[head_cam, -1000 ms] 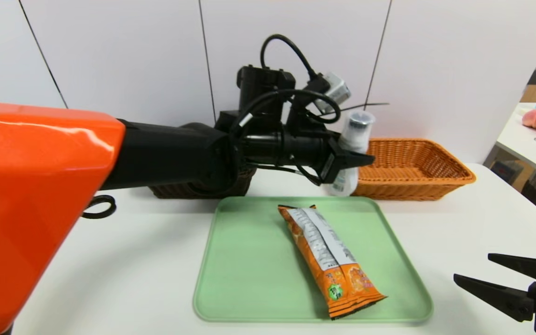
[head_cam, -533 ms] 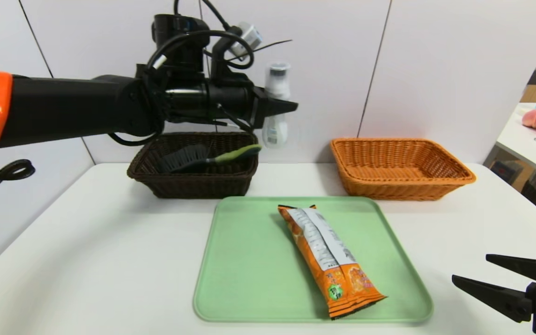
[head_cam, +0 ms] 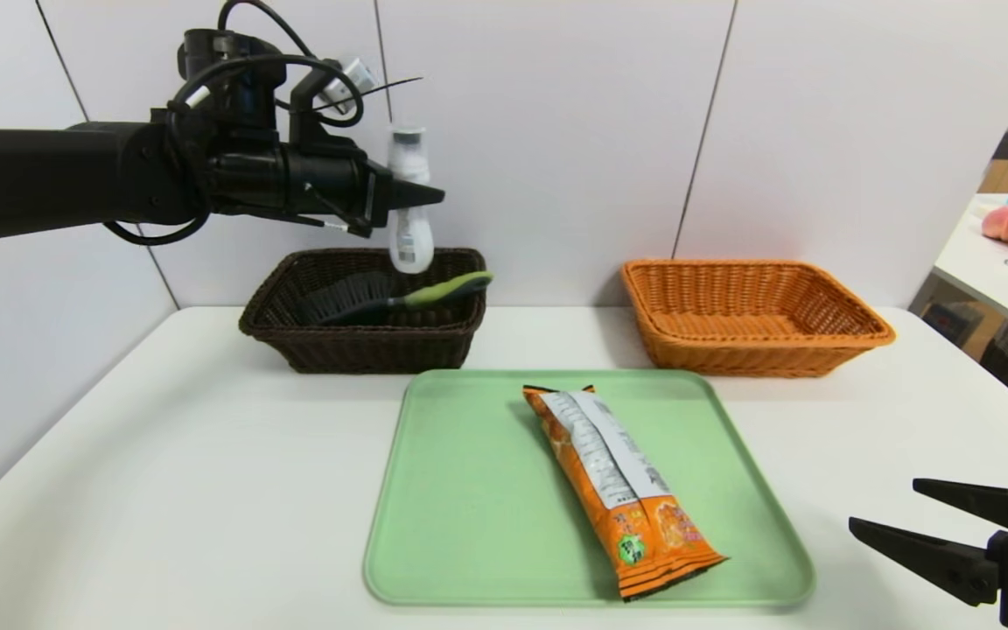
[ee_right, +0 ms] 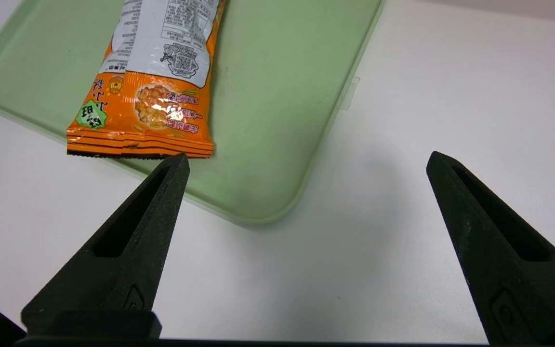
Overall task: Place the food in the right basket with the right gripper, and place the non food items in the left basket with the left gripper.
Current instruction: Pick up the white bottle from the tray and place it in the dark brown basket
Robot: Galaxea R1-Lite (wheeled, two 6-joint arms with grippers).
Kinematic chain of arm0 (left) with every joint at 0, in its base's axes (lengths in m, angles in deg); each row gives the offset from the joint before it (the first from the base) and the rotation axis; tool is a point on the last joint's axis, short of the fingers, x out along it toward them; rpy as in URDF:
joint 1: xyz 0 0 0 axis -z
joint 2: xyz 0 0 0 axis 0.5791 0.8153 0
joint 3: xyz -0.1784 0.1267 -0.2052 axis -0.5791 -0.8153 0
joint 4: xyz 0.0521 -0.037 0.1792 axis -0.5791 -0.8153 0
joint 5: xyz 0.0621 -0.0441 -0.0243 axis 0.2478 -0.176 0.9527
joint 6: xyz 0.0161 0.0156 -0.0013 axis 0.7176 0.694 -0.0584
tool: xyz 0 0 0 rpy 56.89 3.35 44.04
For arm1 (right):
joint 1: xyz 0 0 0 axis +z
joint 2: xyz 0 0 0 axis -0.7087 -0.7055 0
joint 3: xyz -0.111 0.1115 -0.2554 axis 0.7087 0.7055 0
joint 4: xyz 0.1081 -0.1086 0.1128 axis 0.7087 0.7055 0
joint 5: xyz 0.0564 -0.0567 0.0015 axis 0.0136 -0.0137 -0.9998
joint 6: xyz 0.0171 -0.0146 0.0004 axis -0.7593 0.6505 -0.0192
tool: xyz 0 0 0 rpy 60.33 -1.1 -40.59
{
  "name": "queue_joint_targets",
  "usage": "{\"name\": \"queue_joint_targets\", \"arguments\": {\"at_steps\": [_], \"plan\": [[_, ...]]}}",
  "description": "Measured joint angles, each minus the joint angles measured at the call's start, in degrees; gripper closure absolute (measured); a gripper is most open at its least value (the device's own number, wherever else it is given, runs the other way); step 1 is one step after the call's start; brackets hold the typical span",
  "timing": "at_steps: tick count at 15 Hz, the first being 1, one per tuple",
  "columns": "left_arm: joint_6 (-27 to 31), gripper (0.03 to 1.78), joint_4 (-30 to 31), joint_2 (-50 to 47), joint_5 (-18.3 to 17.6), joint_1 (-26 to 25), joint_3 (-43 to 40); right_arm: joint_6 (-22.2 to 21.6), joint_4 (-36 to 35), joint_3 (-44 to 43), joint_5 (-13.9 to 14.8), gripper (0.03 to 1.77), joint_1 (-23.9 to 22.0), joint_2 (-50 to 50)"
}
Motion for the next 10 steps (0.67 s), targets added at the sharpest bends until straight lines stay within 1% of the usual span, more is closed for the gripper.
{"name": "queue_joint_targets", "arguments": {"at_steps": [6, 10], "plan": [[0.41, 1.1, 0.13, -0.56, -0.18, -4.22, -5.46, 0.02, 0.0, -0.11, -0.02, 0.1, -0.02, -0.01], [0.55, 1.1, 1.05, -1.35, -0.46, -5.63, -10.28, 0.07, -0.01, -0.46, -0.09, 0.1, 0.02, -0.09]]}}
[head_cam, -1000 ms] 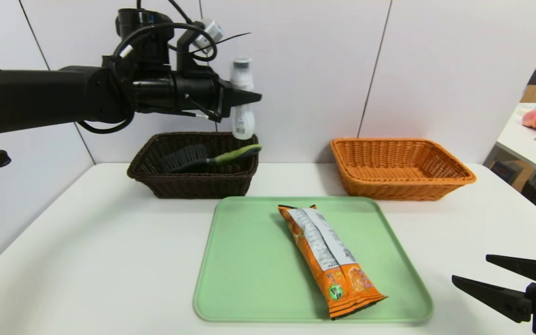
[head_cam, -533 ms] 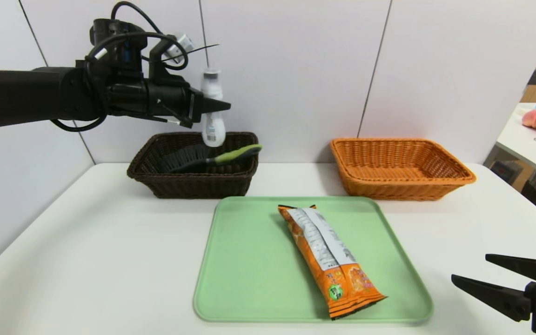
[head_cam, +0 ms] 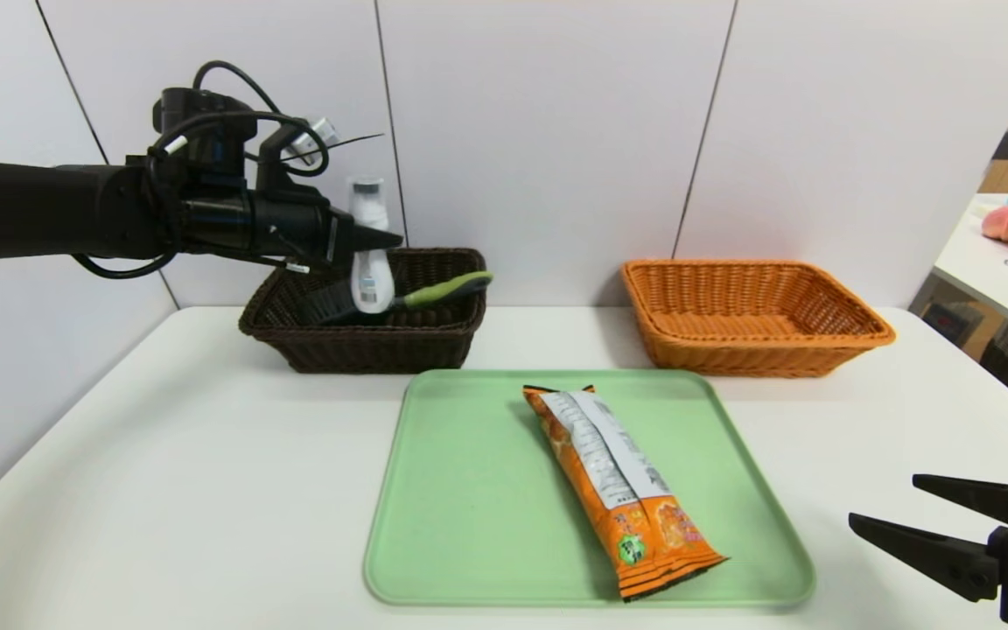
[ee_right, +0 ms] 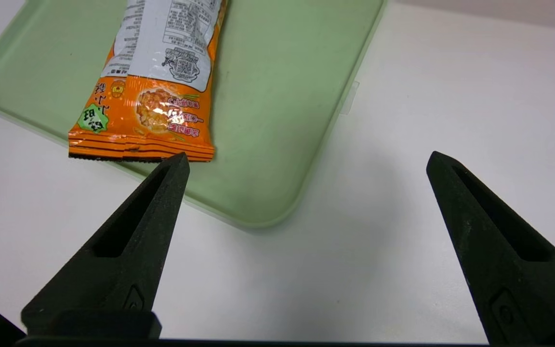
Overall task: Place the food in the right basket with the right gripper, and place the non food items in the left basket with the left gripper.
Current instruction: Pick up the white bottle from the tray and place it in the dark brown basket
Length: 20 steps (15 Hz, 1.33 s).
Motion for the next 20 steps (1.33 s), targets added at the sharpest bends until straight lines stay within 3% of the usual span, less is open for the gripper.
{"name": "queue_joint_targets", "arguments": {"at_steps": [4, 7, 20], "plan": [[0.0, 1.1, 2.73, -0.37, -0.46, -1.01, -3.43, 0.0, 0.0, -0.13, 0.05, 0.1, 0.0, 0.02], [0.11, 1.1, 2.85, -0.3, -3.39, -1.85, -4.0, 0.0, 0.01, -0.11, 0.0, 0.1, 0.02, 0.09], [0.17, 1.1, 5.63, 1.71, -3.58, -2.06, -3.67, 0.02, 0.0, -0.09, 0.09, 0.1, -0.02, 0.33]]}}
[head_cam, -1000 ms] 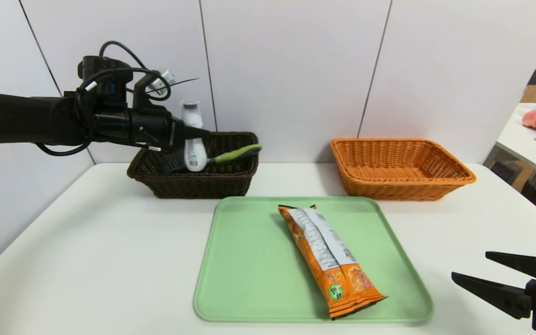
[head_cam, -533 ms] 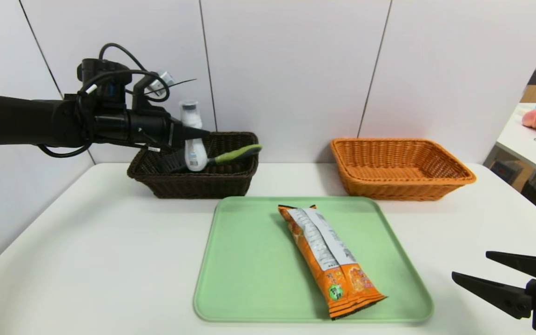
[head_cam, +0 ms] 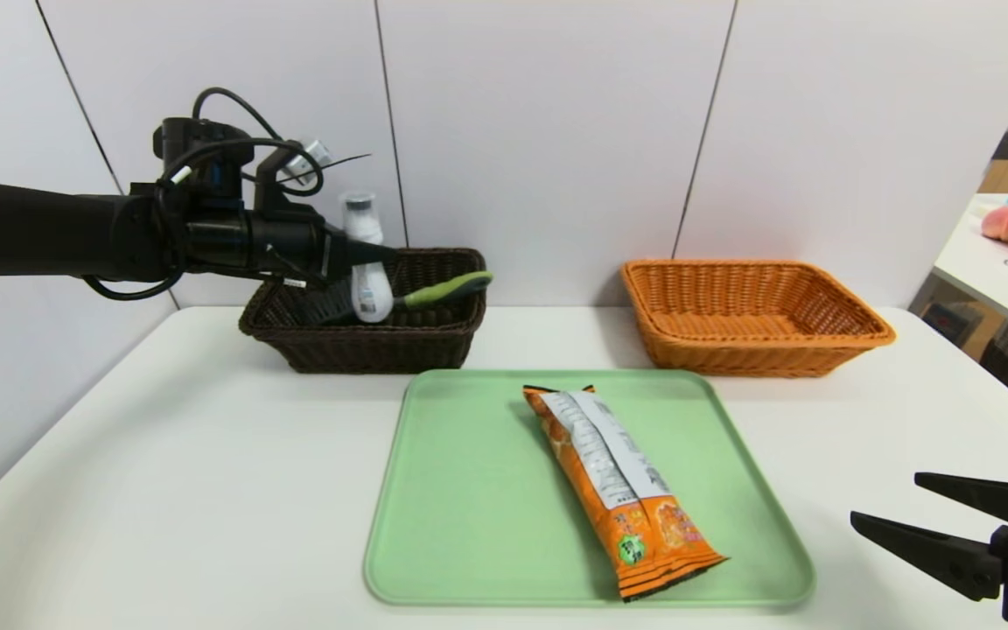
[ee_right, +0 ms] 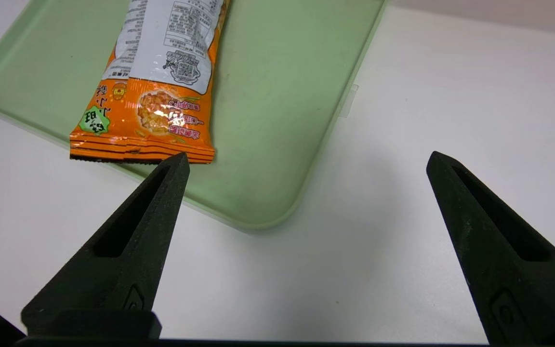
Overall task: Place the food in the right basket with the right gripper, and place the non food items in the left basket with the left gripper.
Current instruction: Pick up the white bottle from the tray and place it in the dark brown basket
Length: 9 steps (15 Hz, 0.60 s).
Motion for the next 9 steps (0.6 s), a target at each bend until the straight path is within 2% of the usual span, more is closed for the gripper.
{"name": "queue_joint_targets", "arguments": {"at_steps": [4, 9], "plan": [[0.02, 1.1, 0.0, -0.06, -0.11, 0.0, -0.09, 0.0, 0.0, 0.0, 0.05, 0.1, 0.0, 0.05], [0.02, 0.66, 0.05, -0.09, -0.11, 0.1, -0.13, 0.0, -0.09, -0.05, 0.09, 0.1, -0.02, 0.13]]}}
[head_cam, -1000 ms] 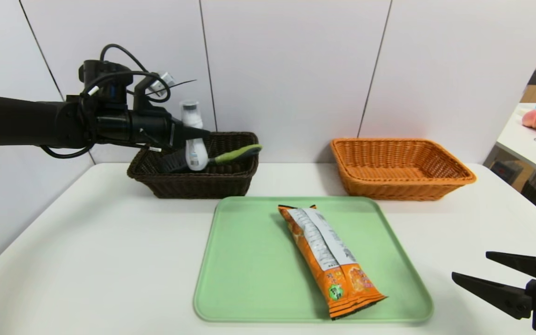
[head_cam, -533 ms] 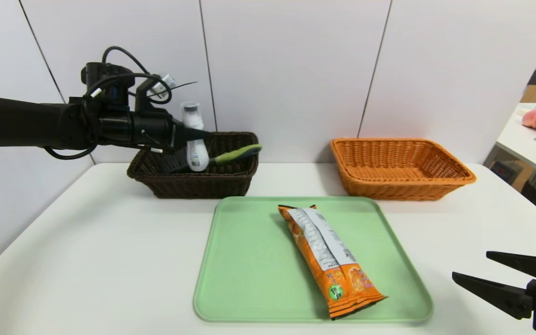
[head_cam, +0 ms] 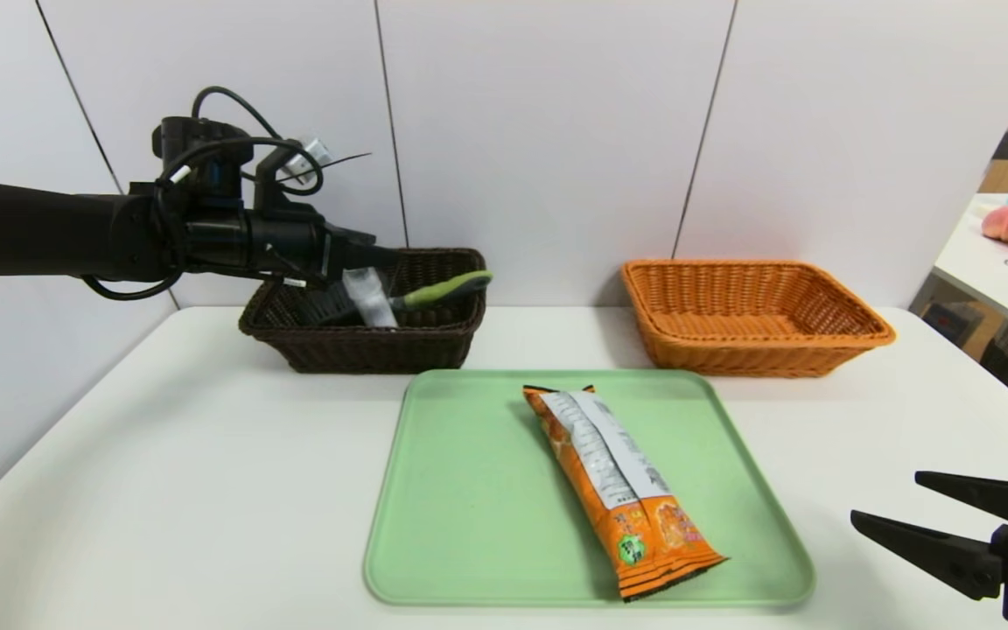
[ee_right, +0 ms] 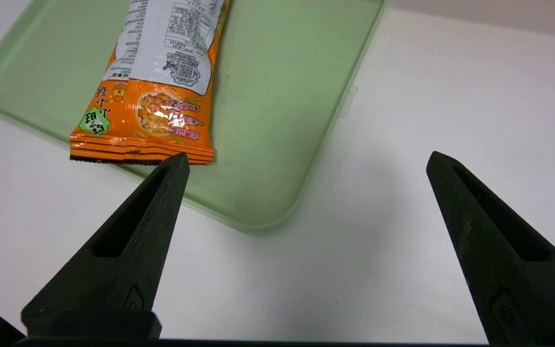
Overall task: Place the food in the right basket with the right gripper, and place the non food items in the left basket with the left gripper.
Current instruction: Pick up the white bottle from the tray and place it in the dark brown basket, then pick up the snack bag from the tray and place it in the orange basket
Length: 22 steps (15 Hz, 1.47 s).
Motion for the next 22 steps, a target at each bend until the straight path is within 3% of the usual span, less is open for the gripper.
{"name": "queue_joint_targets", "arguments": {"at_steps": [8, 12, 16, 22], "plan": [[-2.21, 0.31, -0.71, -5.16, 0.17, 0.21, 1.01, -0.11, 0.1, -1.91, -0.12, 0.1, 0.05, 0.39], [-4.6, 0.23, -7.42, -12.02, 0.39, 2.32, -0.22, -0.11, 0.69, -4.34, -2.84, 0.1, 0.4, 0.41], [-4.72, 0.18, -12.12, -18.38, 0.63, 4.83, -6.81, 0.0, 0.89, -6.07, -3.56, 0.1, 1.79, 0.16], [-4.19, 0.14, -12.56, -27.01, -1.62, 8.11, -20.85, 0.28, 1.11, -9.46, -3.49, 0.1, 6.39, -3.15]]}}
